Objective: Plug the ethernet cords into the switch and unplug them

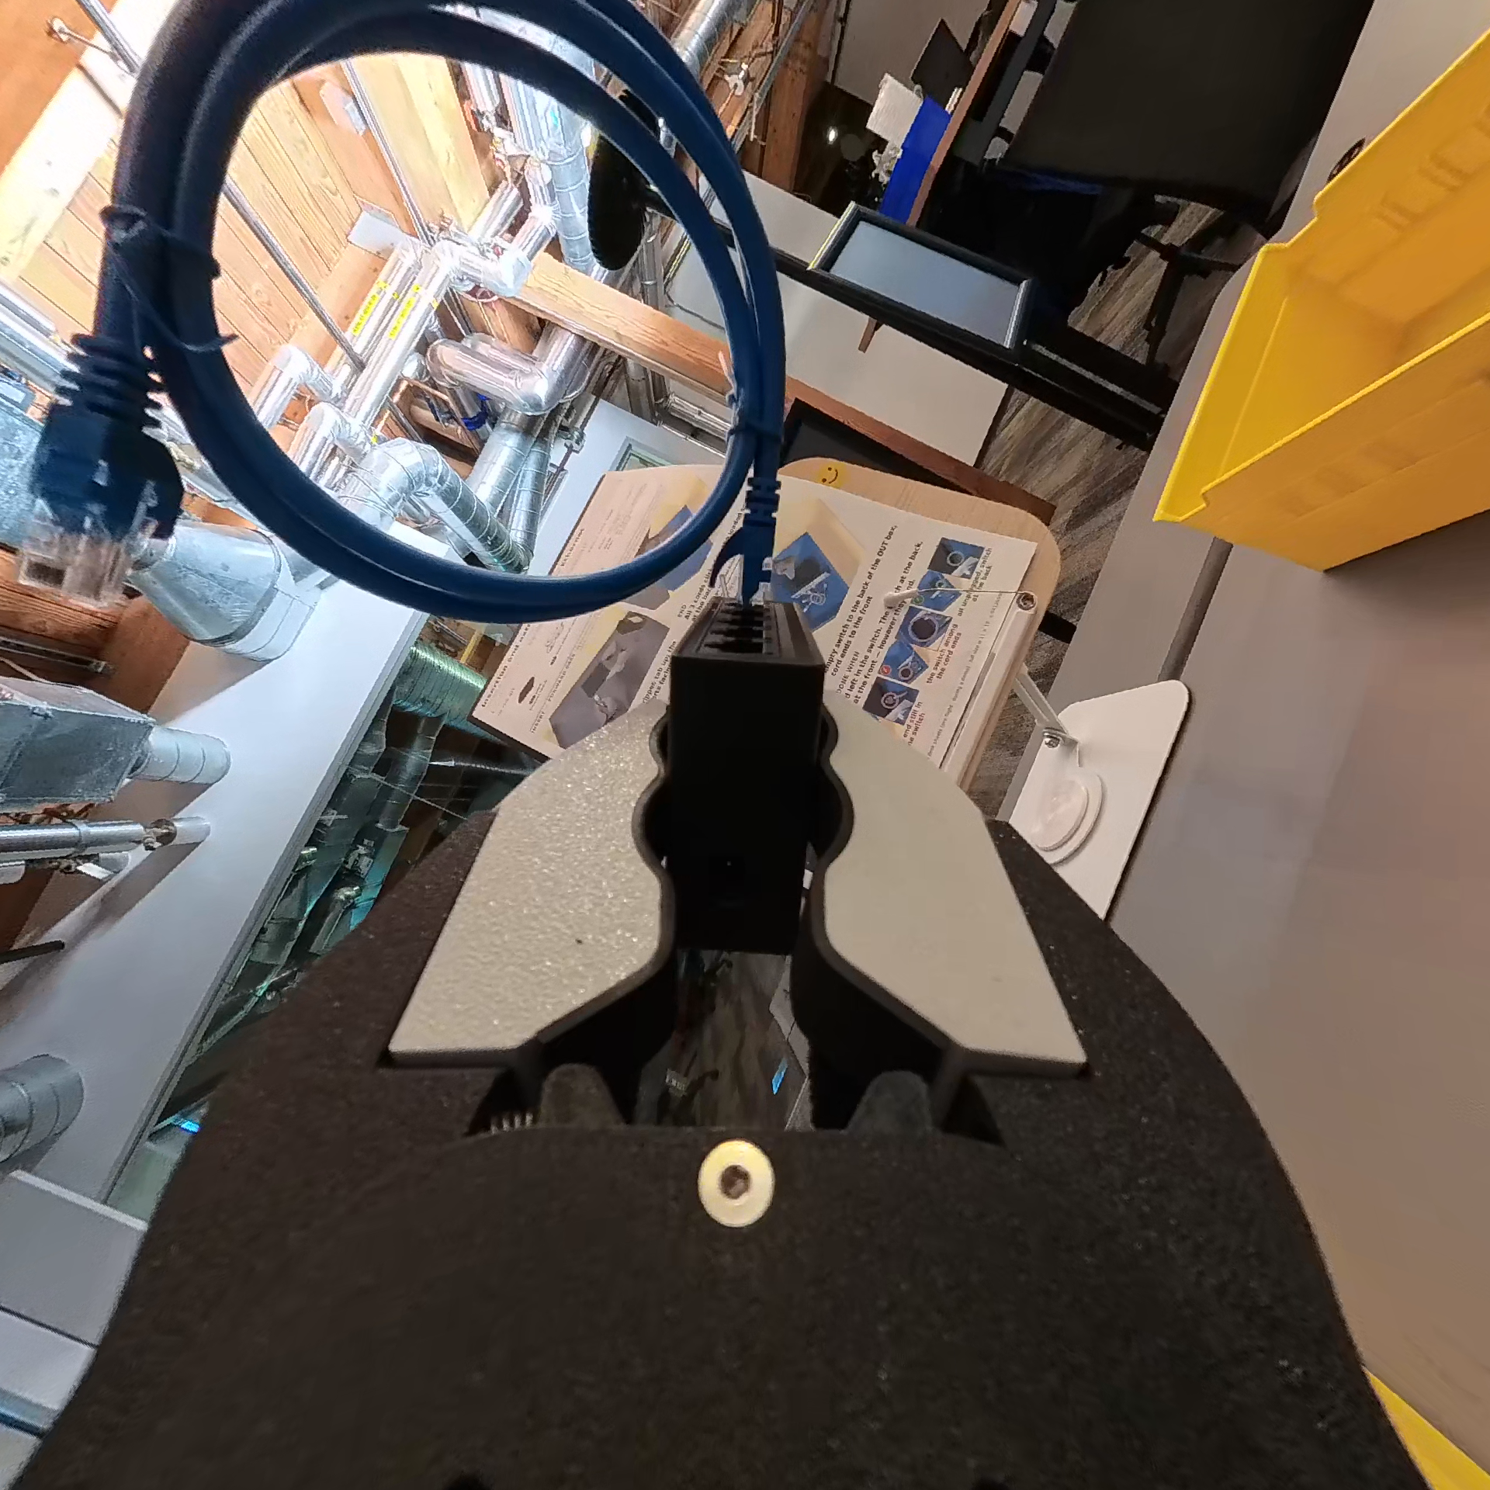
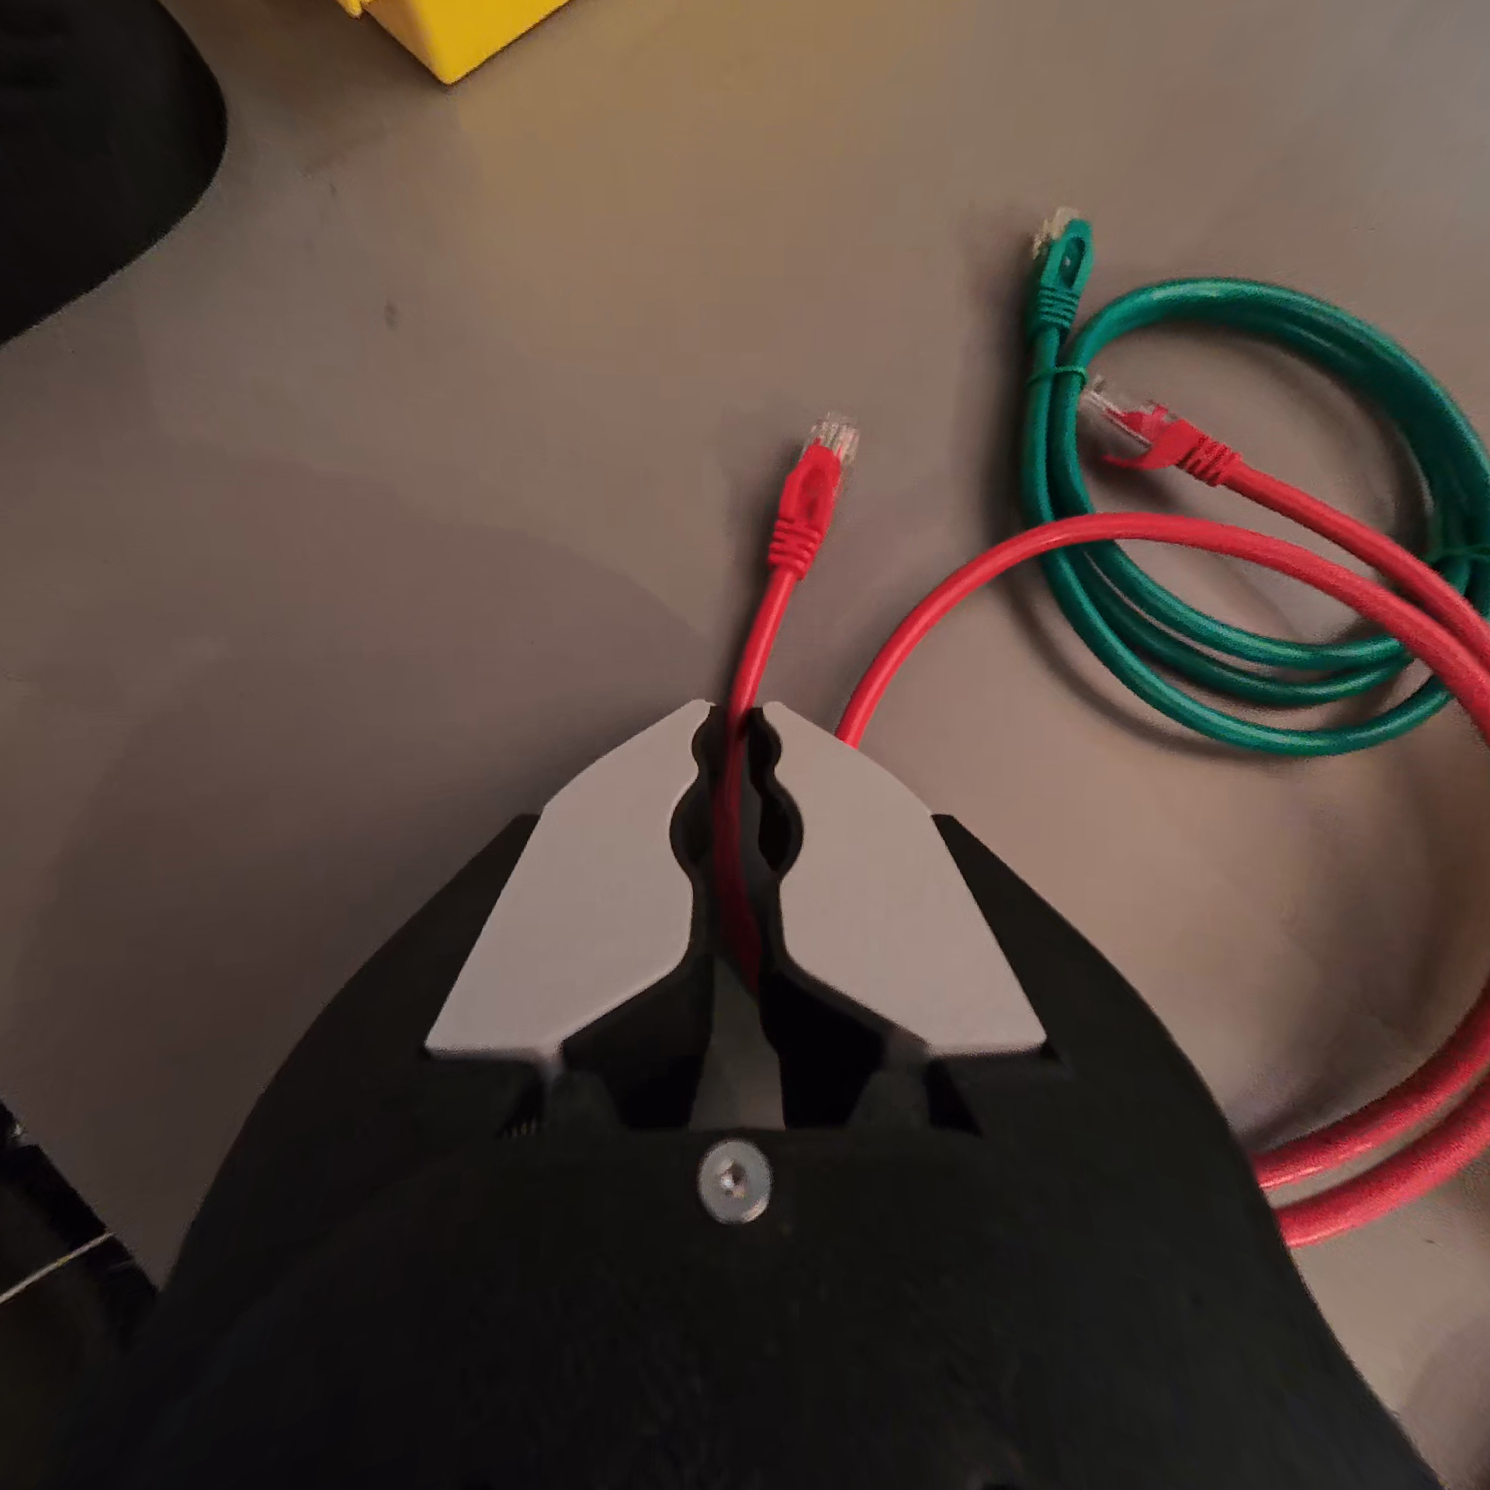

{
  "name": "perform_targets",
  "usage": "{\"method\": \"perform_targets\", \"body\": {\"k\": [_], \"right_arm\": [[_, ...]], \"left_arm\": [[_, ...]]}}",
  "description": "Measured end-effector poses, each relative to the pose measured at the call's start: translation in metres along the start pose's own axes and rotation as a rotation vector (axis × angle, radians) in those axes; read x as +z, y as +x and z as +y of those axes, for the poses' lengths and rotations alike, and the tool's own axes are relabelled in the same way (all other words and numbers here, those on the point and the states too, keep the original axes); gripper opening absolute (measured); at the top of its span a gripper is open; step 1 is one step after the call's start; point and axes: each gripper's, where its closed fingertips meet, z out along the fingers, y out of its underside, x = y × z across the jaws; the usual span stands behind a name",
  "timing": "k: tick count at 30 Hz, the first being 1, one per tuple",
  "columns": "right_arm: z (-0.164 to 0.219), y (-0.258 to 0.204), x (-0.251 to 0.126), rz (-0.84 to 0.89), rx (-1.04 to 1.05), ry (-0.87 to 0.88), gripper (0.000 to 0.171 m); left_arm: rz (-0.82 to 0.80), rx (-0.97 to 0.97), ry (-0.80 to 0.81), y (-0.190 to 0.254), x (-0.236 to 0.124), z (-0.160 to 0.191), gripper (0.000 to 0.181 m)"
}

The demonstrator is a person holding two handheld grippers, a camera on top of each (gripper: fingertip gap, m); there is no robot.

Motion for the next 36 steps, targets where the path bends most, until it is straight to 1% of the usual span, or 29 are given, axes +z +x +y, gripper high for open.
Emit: {"method": "perform_targets", "body": {"k": [2, 4, 7, 9, 16, 20, 23, 27, 29, 32, 34, 36], "right_arm": [[-0.002, -0.003, -0.002, -0.022, -0.017, 0.022, 0.006], [-0.009, -0.006, -0.010, -0.096, 0.019, 0.065, 0.006], [-0.029, 0.000, -0.034, -0.187, 0.035, 0.120, 0.006], [-0.046, 0.006, -0.056, -0.243, 0.008, 0.143, 0.006], [-0.106, 0.052, -0.140, -0.266, -0.117, 0.151, 0.006], [-0.130, 0.065, -0.174, -0.224, -0.223, 0.130, 0.006], [-0.136, 0.070, -0.181, -0.164, -0.310, 0.069, 0.006], [-0.135, 0.082, -0.172, -0.085, -0.353, -0.024, 0.006], [-0.129, 0.083, -0.164, -0.106, -0.361, -0.057, 0.006], [-0.123, 0.086, -0.155, -0.128, -0.347, -0.050, 0.006], [-0.122, 0.092, -0.154, -0.111, -0.341, -0.067, 0.006], [-0.122, 0.090, -0.154, -0.132, -0.337, -0.060, 0.006]], "left_arm": [[0.002, -0.003, 0.004, 0.000, 0.000, 0.000, 0.029], [0.007, -0.007, 0.006, 0.001, 0.000, 0.000, 0.029], [0.025, -0.001, 0.015, 0.007, 0.002, -0.001, 0.029], [0.046, 0.013, 0.020, 0.014, 0.003, -0.002, 0.029], [0.130, 0.061, 0.059, 0.044, 0.009, -0.009, 0.030], [0.165, 0.087, 0.064, 0.061, 0.013, -0.010, 0.029], [0.210, 0.094, 0.056, 0.074, 0.016, -0.009, 0.029], [0.274, 0.099, 0.067, 0.091, 0.016, -0.012, 0.030], [0.298, 0.084, 0.092, 0.096, 0.015, -0.017, 0.029], [0.325, 0.084, 0.135, 0.103, 0.012, -0.026, 0.029], [0.336, 0.090, 0.158, 0.107, 0.010, -0.031, 0.029], [0.343, 0.086, 0.169, 0.109, 0.009, -0.035, 0.029]]}}
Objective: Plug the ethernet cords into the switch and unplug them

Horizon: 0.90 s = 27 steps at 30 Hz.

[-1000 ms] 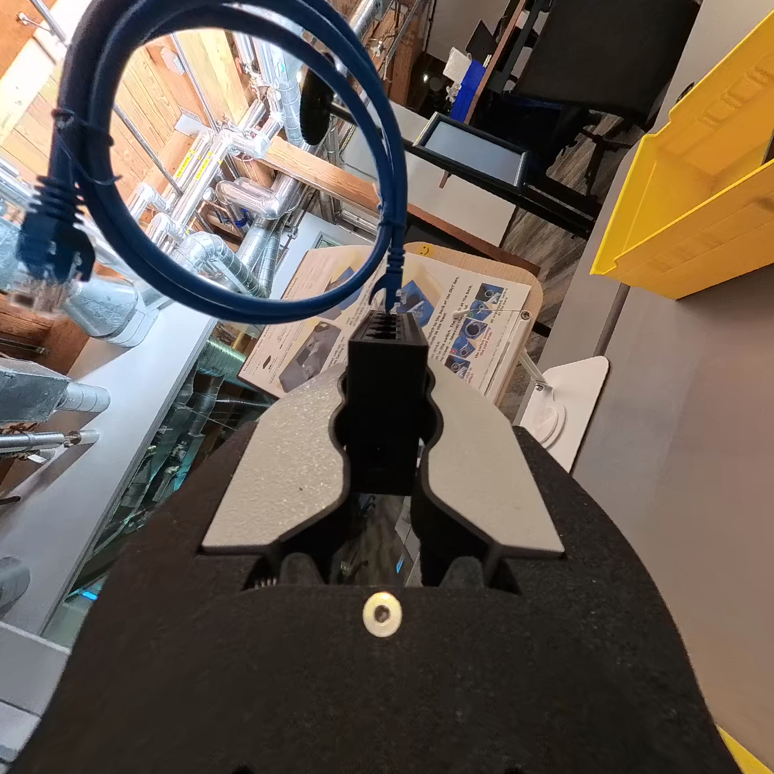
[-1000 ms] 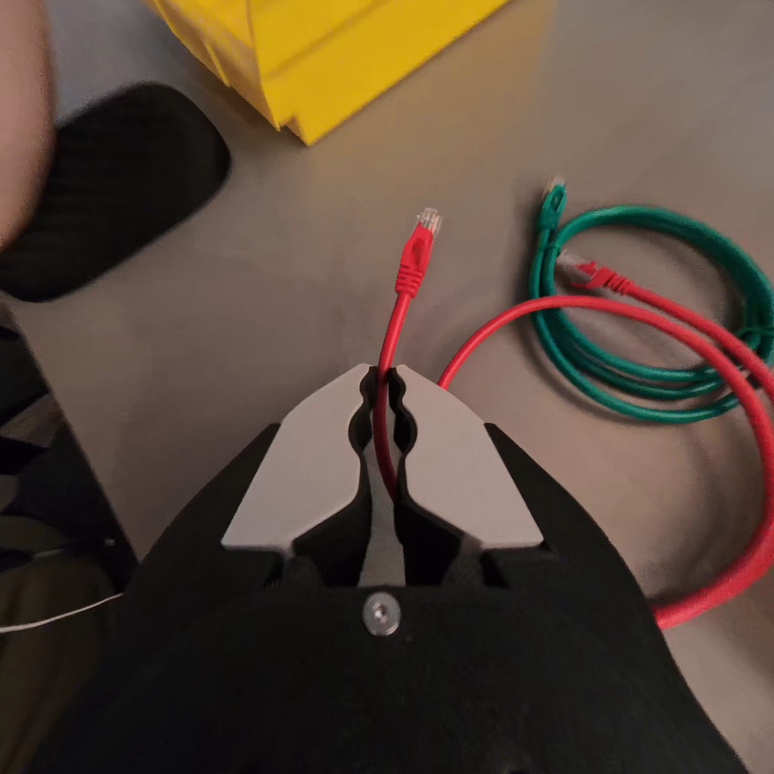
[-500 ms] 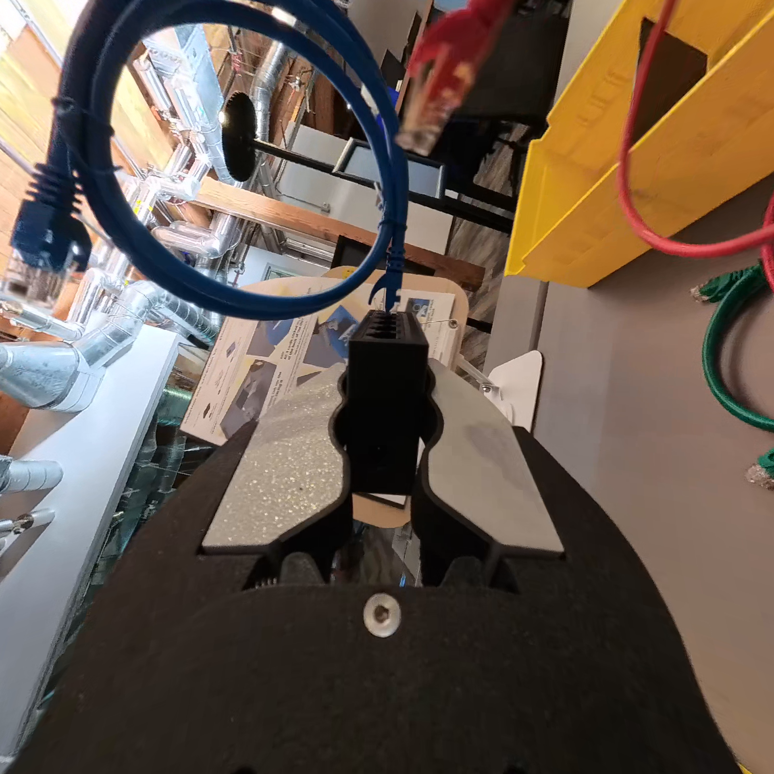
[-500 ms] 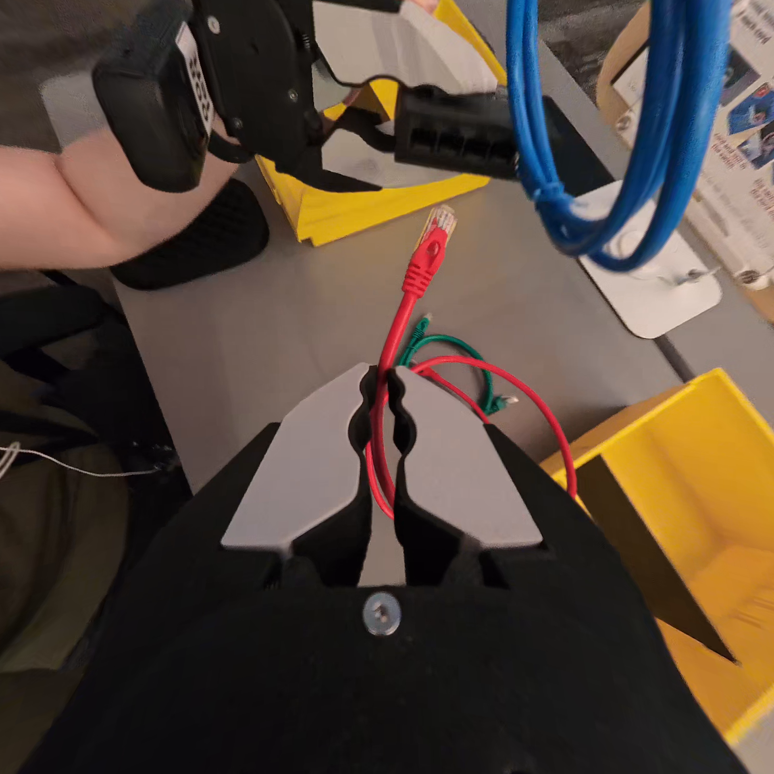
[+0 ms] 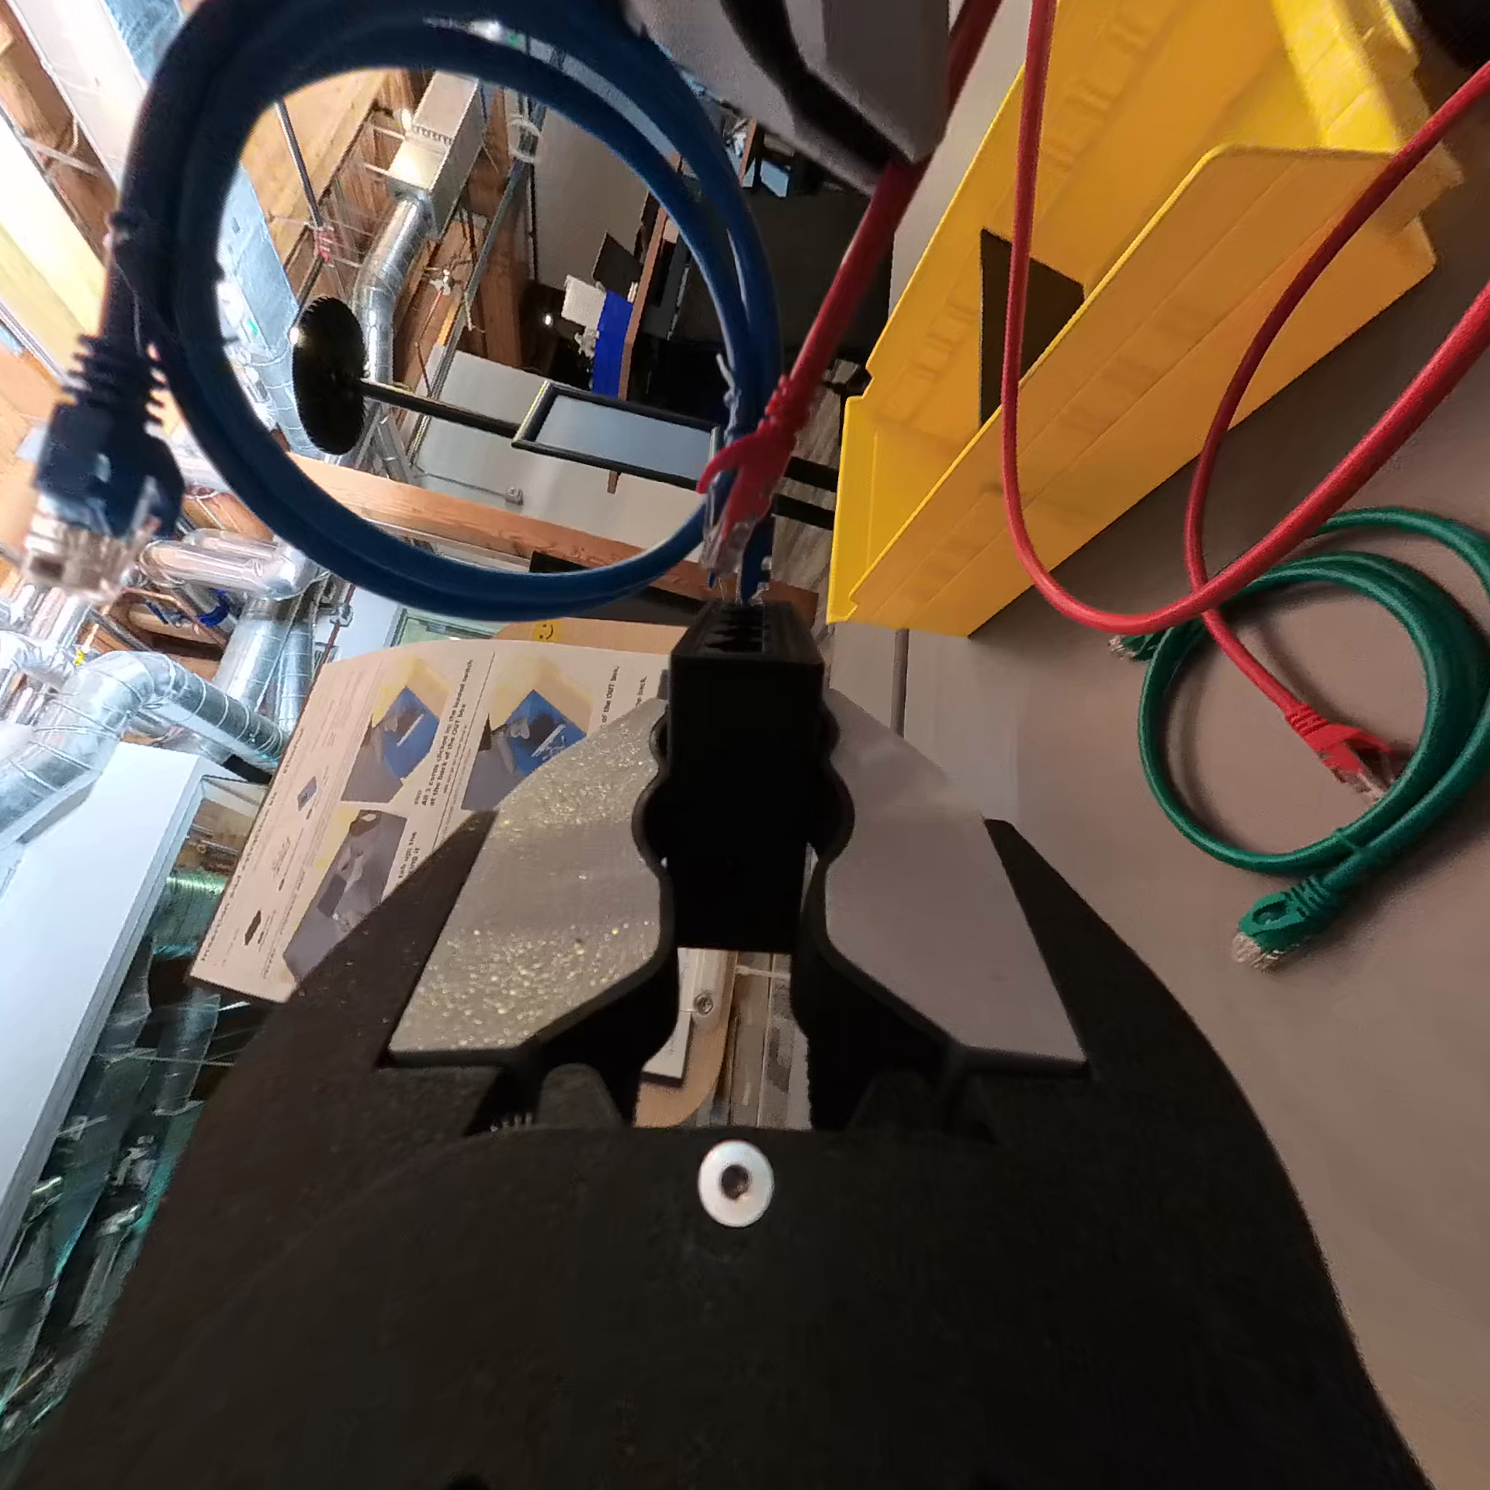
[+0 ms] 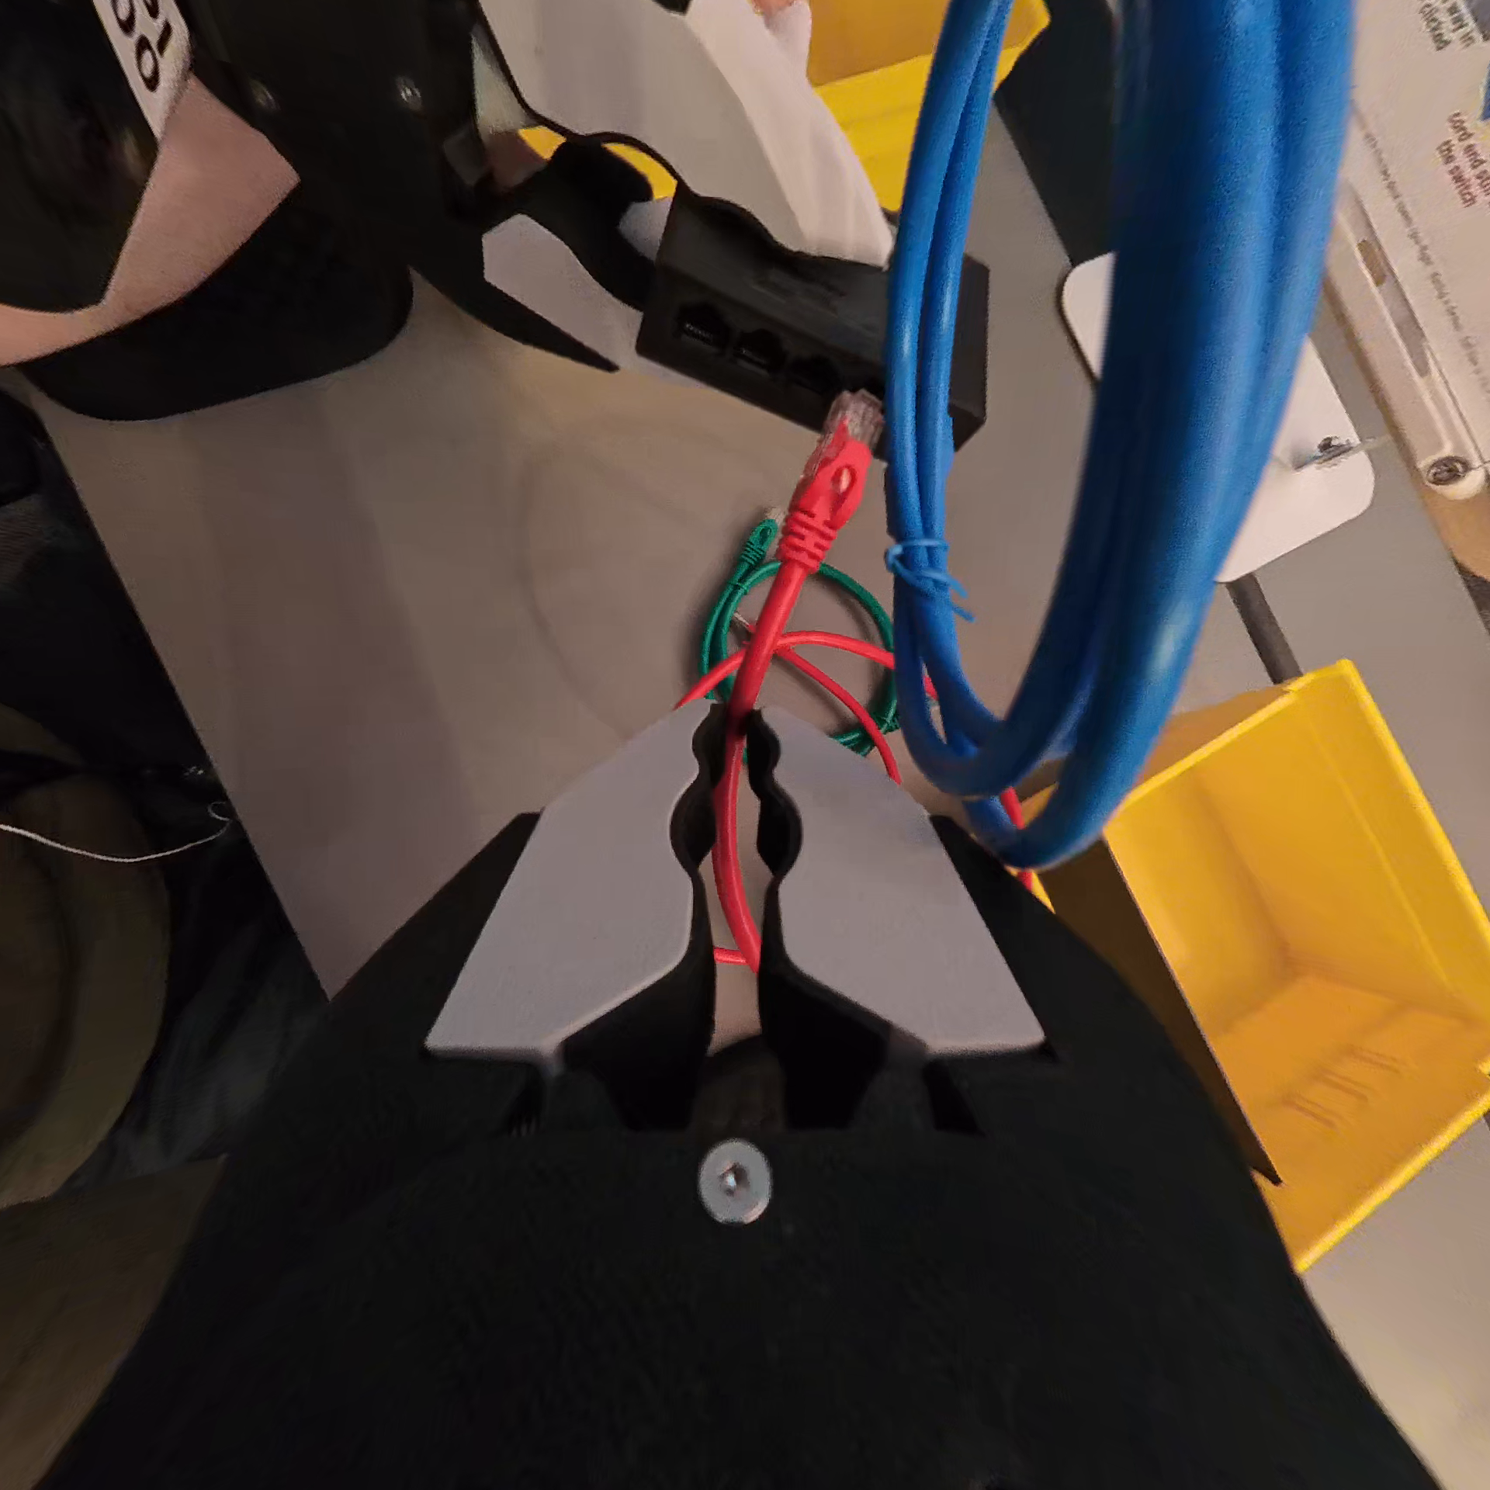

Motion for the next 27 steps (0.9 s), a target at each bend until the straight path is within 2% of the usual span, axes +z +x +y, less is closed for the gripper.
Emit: {"method": "perform_targets", "body": {"k": [27], "right_arm": [[0.029, 0.000, 0.013, 0.070, -0.030, -0.201, 0.006]], "left_arm": [[0.042, 0.170, -0.012, 0.025, 0.008, -0.014, 0.029]]}}
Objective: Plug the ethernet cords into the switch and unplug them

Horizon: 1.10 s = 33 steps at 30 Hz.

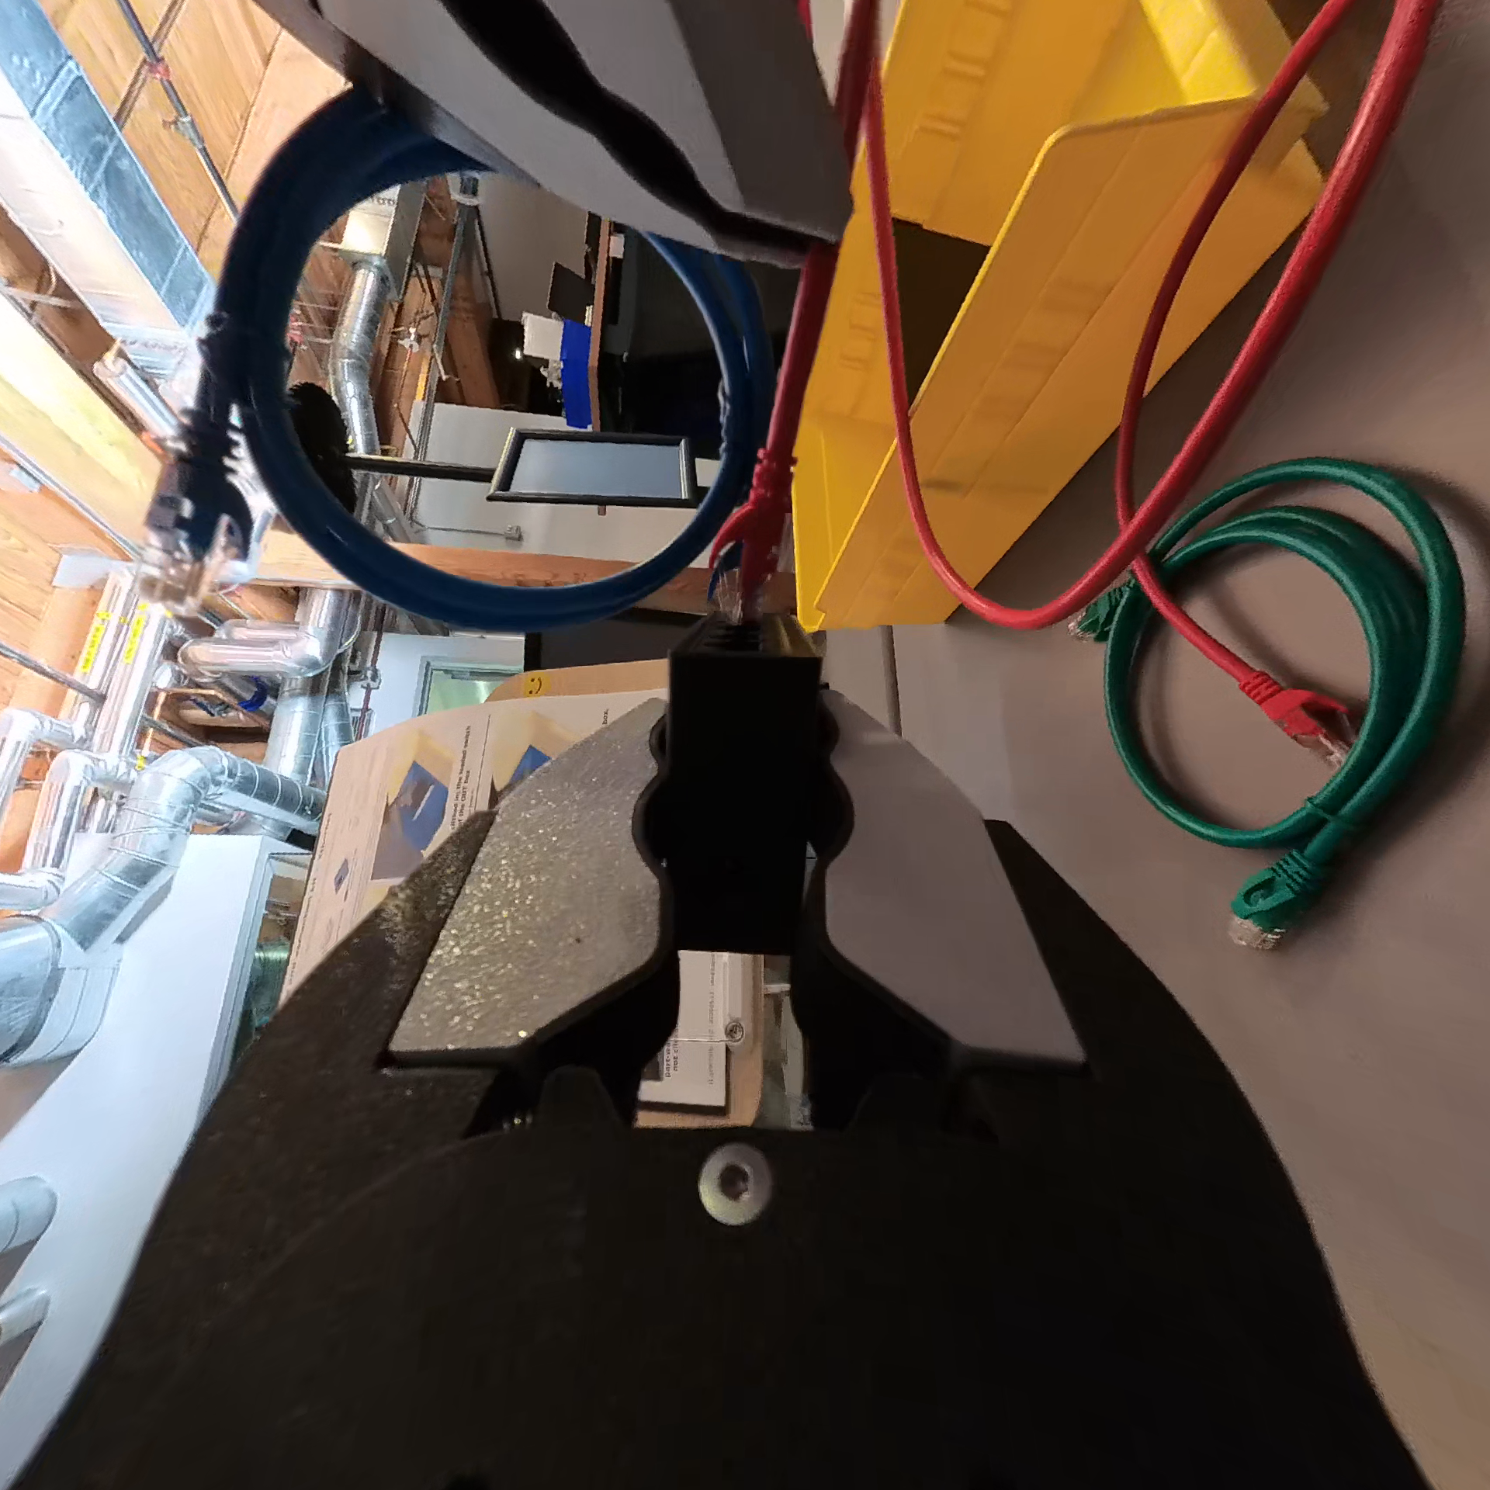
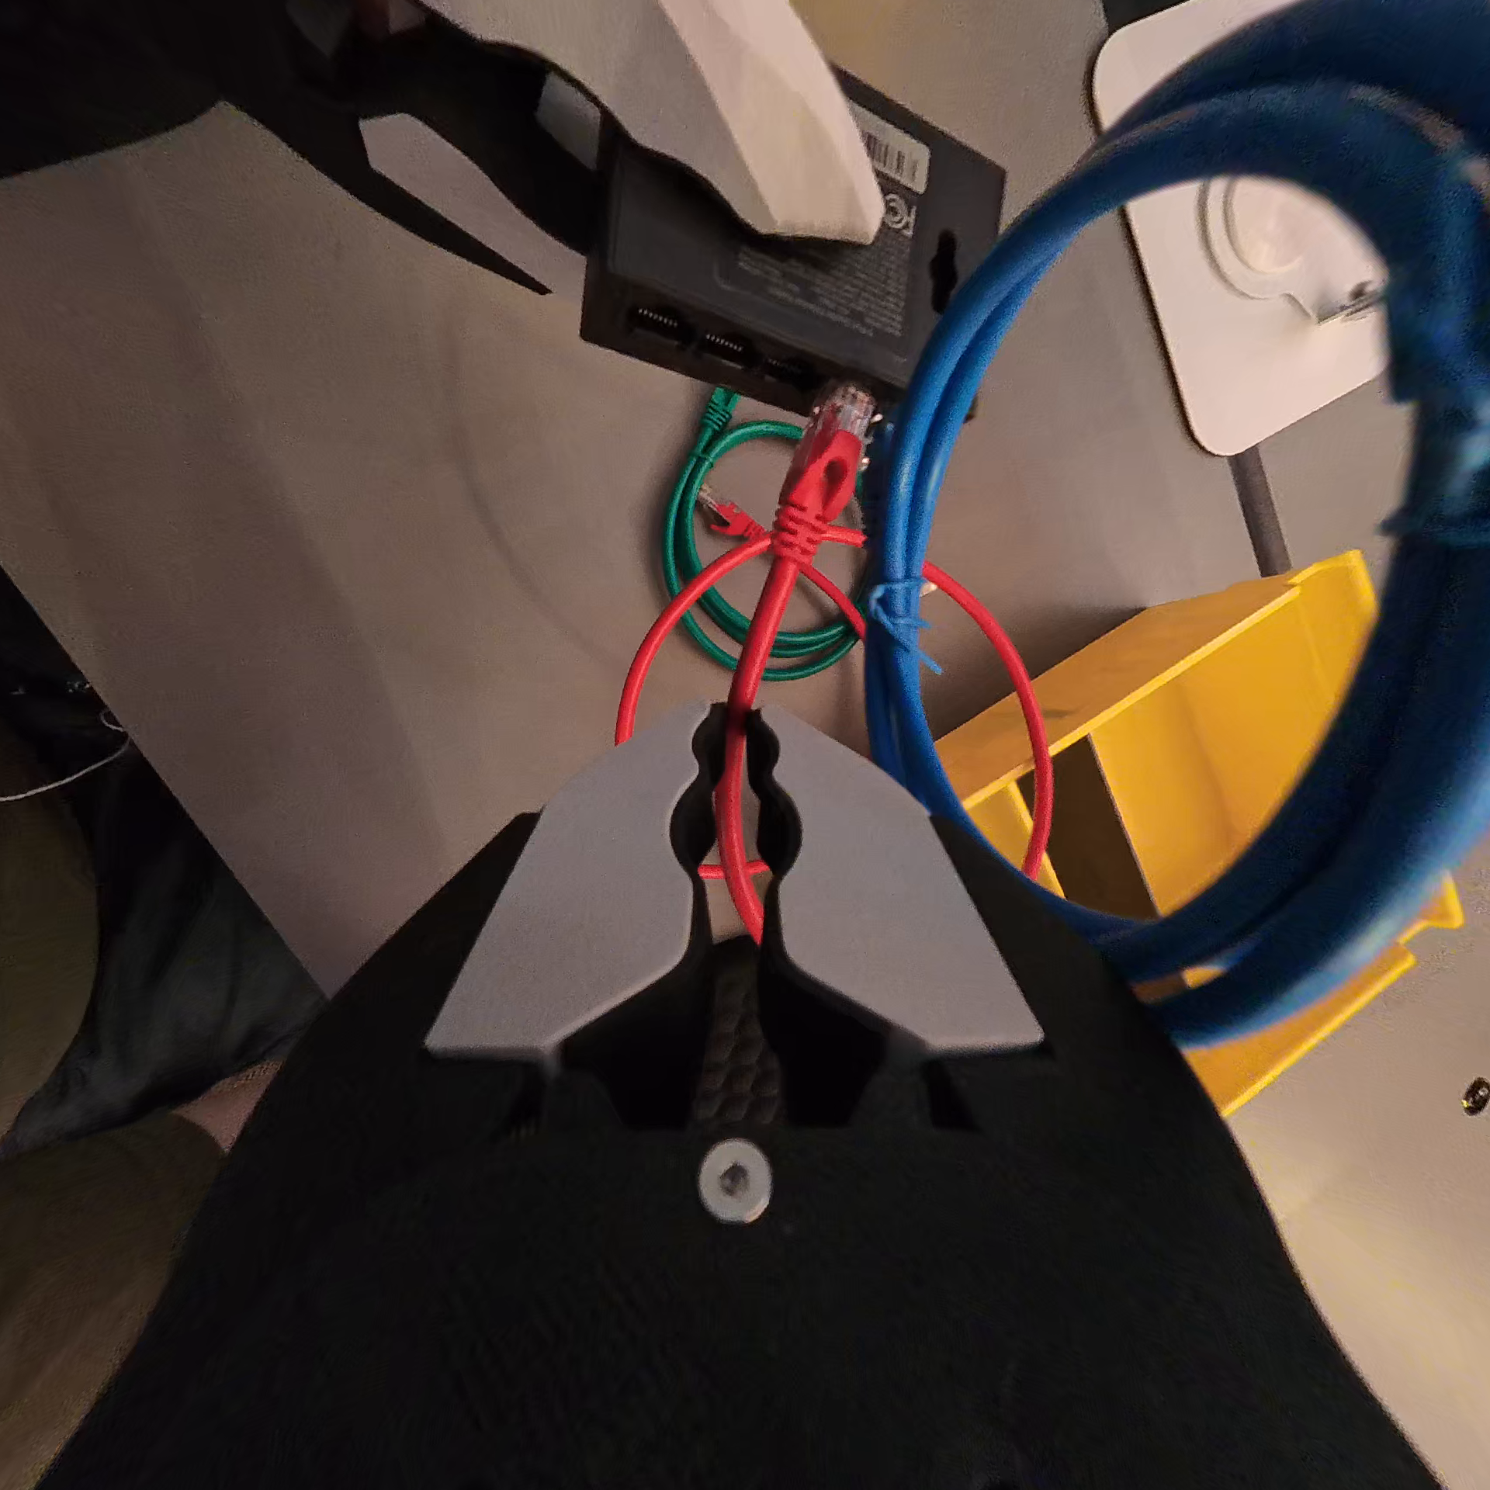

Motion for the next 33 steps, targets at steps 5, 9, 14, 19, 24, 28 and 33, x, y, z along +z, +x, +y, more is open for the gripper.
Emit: {"method": "perform_targets", "body": {"k": [5, 9, 14, 19, 24, 28, 33], "right_arm": [[-0.001, 0.007, -0.007, 0.024, 0.014, 0.038, 0.006], [-0.004, 0.014, -0.010, 0.023, 0.003, 0.083, 0.006], [-0.015, 0.018, -0.023, 0.030, -0.108, 0.209, 0.006], [-0.029, 0.023, -0.037, 0.114, -0.160, 0.305, 0.006], [-0.053, 0.021, -0.058, 0.263, -0.206, 0.409, 0.006], [-0.076, 0.014, -0.079, 0.352, -0.236, 0.545, 0.005], [-0.101, -0.002, -0.102, 0.461, -0.290, 0.698, 0.005]], "left_arm": [[-0.011, 0.017, 0.029, -0.001, -0.002, -0.006, 0.029], [-0.033, 0.001, 0.064, -0.005, -0.004, -0.012, 0.029], [-0.058, -0.040, 0.114, -0.015, -0.010, -0.019, 0.029], [-0.155, 0.001, 0.043, -0.034, -0.013, -0.013, 0.029], [-0.295, 0.072, -0.085, -0.065, -0.025, 0.002, 0.029], [-0.385, 0.079, -0.151, -0.091, -0.043, 0.008, 0.030], [-0.487, 0.093, -0.209, -0.119, -0.068, 0.013, 0.030]]}}
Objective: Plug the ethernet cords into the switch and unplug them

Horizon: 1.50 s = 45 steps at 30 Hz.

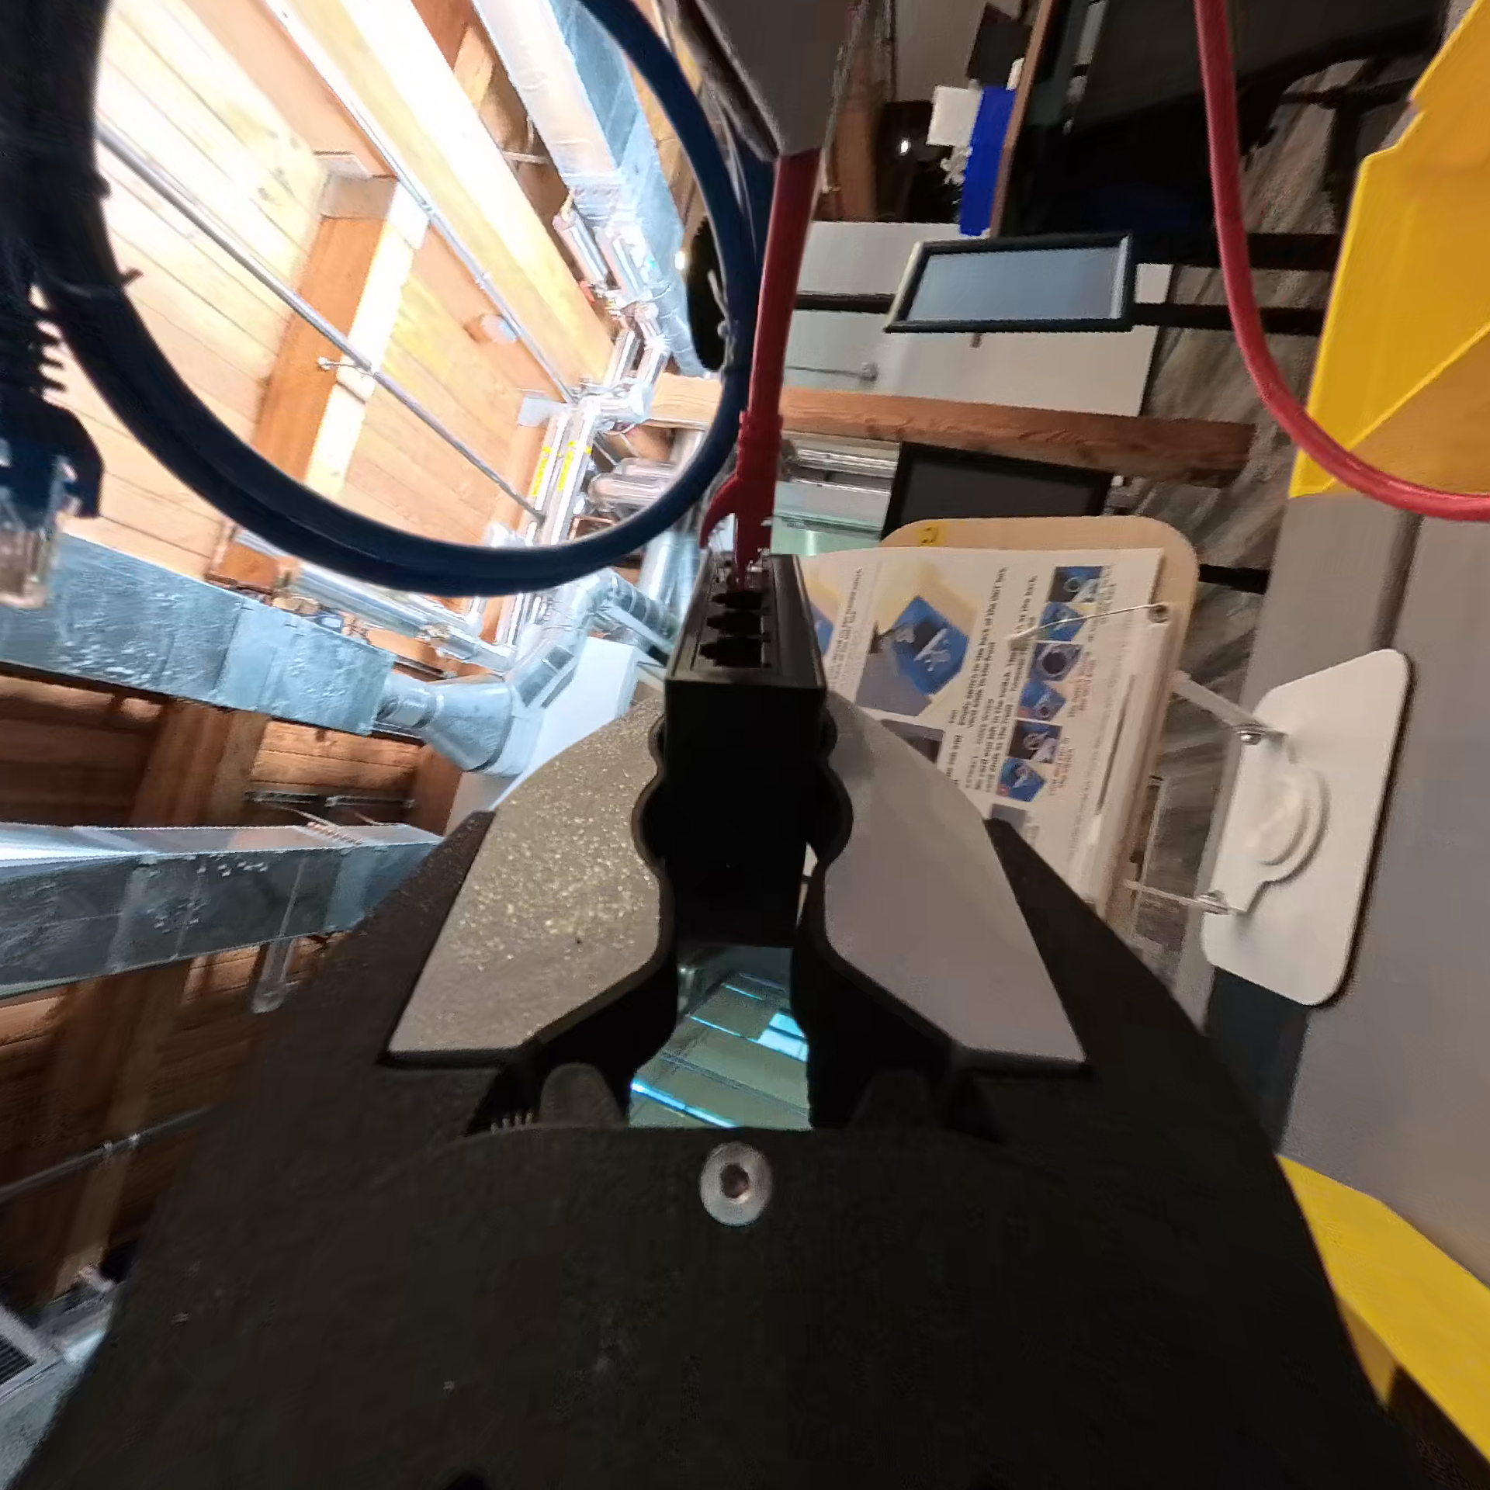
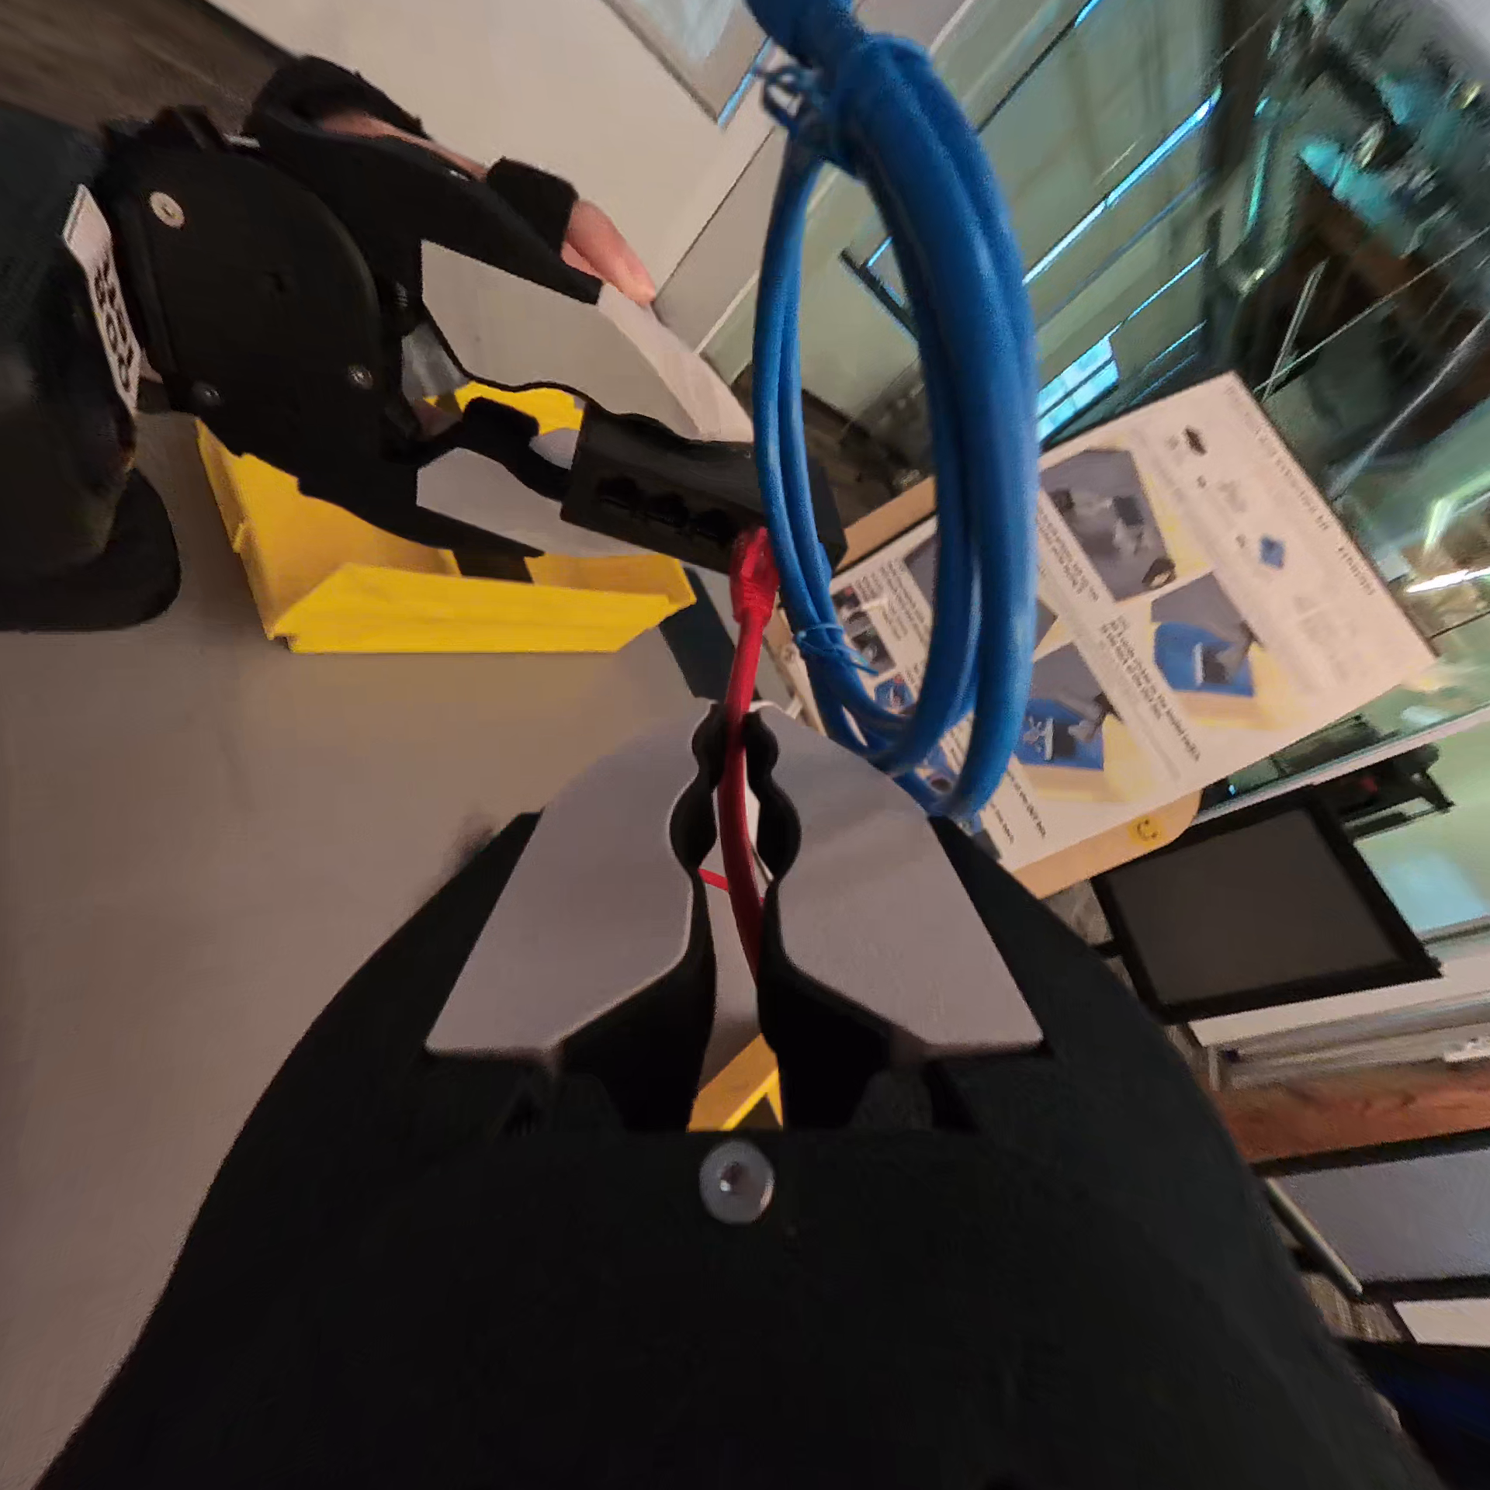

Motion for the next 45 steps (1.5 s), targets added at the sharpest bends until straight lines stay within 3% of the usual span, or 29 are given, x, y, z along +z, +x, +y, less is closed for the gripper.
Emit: {"method": "perform_targets", "body": {"k": [8, 18, 31, 45], "right_arm": [[-0.017, 0.004, 0.003, 0.040, 0.037, 0.123, 0.005], [-0.022, 0.005, 0.002, 0.104, -0.086, 0.171, 0.006], [-0.024, 0.003, 0.020, 0.143, -0.078, 0.192, 0.014], [-0.018, 0.006, 0.028, 0.264, -0.271, 0.152, 0.016]], "left_arm": [[-0.124, 0.065, 0.018, -0.025, -0.011, -0.001, 0.029], [-0.170, 0.147, 0.070, -0.032, -0.018, -0.007, 0.029], [-0.160, 0.155, 0.073, -0.023, -0.014, -0.015, 0.029], [-0.076, 0.067, 0.061, -0.018, -0.011, -0.011, 0.029]]}}
